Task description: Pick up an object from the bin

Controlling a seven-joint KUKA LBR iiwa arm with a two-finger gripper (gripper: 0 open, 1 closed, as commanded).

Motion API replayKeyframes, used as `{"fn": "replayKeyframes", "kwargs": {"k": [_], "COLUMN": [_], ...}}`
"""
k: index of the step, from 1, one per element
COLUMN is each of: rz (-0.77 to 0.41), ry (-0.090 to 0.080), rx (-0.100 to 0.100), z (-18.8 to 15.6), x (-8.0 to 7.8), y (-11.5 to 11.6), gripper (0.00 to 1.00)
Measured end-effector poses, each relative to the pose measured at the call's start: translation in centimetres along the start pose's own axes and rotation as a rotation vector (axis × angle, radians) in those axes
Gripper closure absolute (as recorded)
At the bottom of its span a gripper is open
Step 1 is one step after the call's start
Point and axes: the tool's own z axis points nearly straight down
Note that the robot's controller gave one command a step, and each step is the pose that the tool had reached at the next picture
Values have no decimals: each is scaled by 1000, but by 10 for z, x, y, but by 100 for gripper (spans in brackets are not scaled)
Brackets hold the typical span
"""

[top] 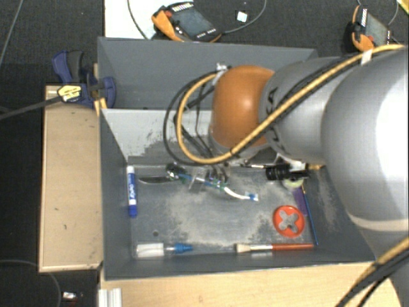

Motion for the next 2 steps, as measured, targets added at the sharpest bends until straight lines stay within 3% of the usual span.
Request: {"fn": "replayKeyframes", "kwargs": {"k": [2], "rz": [-3], "ry": [-3], "rx": [-2], "z": [-57], "x": [-2], "y": [1], "gripper": [100]}}
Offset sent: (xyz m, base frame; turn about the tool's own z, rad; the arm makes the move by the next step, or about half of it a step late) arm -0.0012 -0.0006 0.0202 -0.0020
